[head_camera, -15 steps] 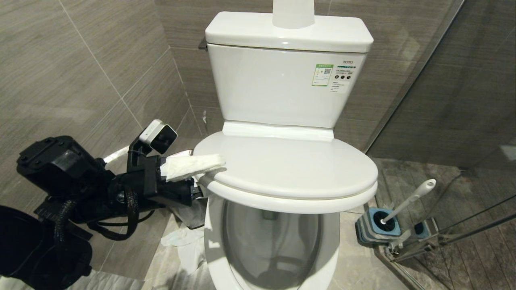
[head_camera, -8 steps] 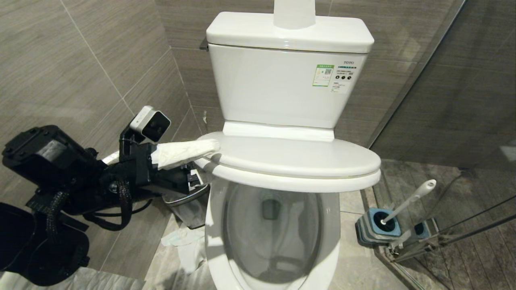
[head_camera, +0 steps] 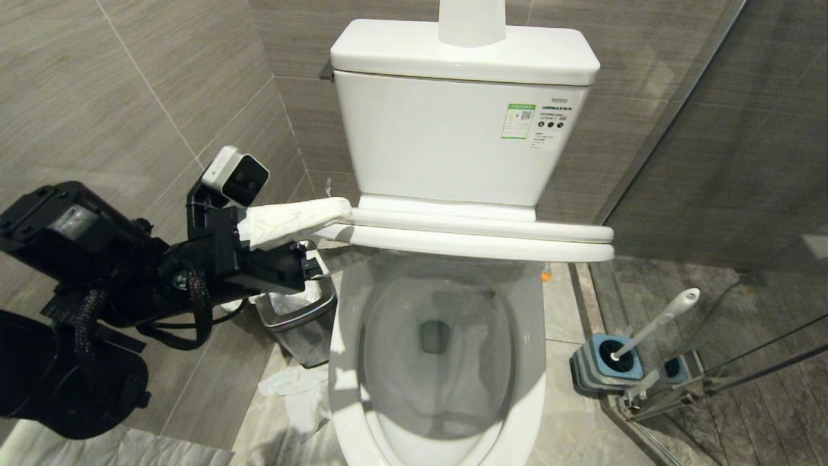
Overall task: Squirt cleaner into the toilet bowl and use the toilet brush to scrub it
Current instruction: Use the left hand to lift the toilet lid slightly
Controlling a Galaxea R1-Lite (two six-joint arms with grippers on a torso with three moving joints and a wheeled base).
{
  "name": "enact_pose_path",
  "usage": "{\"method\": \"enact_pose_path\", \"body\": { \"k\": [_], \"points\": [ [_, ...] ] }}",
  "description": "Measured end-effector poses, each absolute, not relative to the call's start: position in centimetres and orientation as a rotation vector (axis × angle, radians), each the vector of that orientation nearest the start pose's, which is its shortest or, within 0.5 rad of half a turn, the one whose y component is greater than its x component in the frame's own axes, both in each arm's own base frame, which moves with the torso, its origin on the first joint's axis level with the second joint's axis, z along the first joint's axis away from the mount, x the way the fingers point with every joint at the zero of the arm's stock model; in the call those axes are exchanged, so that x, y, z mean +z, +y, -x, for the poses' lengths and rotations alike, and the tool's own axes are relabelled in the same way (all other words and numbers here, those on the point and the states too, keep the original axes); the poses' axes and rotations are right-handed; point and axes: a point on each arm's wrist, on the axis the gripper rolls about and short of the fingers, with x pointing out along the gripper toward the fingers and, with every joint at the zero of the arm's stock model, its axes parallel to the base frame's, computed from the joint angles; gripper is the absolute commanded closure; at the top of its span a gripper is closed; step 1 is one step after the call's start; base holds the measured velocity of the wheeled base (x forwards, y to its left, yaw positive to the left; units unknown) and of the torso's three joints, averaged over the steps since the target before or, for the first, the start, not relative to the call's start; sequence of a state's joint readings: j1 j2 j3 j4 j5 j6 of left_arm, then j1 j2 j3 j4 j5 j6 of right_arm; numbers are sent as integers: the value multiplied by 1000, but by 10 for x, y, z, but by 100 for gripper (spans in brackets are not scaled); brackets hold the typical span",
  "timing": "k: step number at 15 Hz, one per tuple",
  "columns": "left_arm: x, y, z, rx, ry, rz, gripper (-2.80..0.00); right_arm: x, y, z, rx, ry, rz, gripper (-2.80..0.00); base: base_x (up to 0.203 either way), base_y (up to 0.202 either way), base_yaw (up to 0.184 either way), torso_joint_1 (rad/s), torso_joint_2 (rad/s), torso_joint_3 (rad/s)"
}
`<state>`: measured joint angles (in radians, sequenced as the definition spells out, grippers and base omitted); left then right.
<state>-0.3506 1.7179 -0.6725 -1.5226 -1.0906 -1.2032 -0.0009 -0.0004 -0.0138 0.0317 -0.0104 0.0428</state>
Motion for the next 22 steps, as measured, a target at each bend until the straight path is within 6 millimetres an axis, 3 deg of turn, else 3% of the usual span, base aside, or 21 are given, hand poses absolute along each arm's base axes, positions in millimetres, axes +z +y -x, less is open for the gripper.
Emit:
{"method": "enact_pose_path", "body": {
  "k": [8,22],
  "points": [
    [236,-116,-258,-1505,360,751,-280,76,0,24,-11,18,-43,0,0,0,0,0,0,0],
    [272,-114,-288,-1513,157,677,-280,76,0,24,-11,17,-42,0,0,0,0,0,0,0]
  ]
}}
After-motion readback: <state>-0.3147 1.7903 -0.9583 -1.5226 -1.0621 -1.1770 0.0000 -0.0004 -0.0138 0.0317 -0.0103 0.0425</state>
